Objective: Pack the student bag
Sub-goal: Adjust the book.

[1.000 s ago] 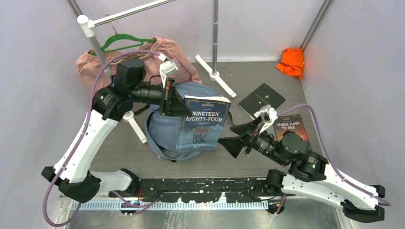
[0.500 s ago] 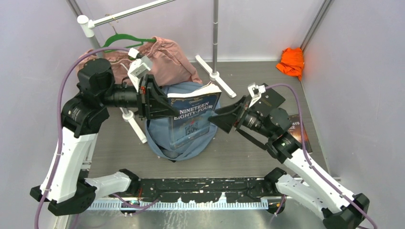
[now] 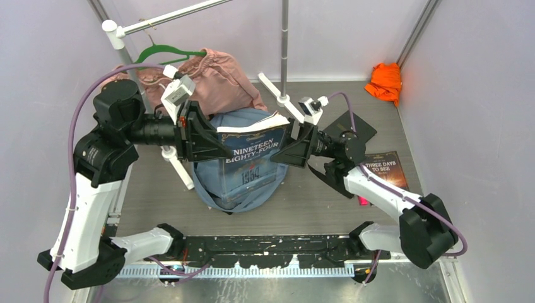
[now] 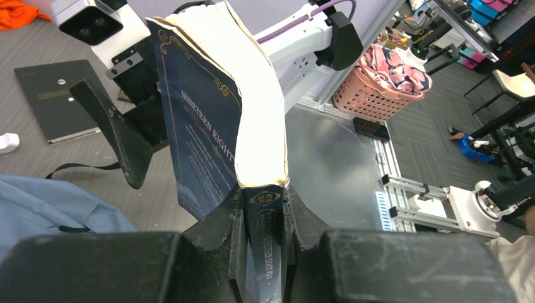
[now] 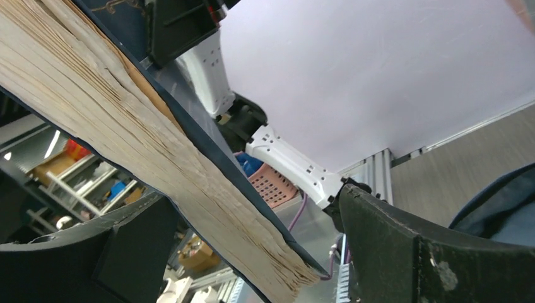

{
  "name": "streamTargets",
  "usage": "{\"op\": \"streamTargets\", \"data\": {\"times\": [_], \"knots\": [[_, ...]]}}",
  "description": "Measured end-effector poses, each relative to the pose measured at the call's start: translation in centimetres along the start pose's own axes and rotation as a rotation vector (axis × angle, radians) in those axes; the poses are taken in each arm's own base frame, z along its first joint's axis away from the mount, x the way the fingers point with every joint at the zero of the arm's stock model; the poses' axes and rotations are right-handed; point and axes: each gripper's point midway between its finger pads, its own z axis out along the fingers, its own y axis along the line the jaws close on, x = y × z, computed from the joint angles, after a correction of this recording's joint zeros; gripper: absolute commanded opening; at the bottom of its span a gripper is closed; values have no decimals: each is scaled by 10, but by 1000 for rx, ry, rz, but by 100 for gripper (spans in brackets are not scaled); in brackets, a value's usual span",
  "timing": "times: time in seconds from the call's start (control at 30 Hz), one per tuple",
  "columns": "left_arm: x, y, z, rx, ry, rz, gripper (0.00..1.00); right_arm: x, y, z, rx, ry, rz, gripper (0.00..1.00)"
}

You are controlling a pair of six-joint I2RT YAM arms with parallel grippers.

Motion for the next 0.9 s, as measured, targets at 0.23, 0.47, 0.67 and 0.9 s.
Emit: {"op": "streamTargets", "data": {"times": [0.23,0.47,0.67,0.9], "knots": [[8,-3,0,15,2,-38,0,14,46,8,-158,92,-31,94],[17,14,6,-32,31,-113,0,18,81,3,-229,104,-60,62],[20,21,5,-87,43,-150,0,28,83,4,-245,103,-27,57],[17,24,-7,-208,-2,-117,0,46,69,16,-245,134,55,83]]}}
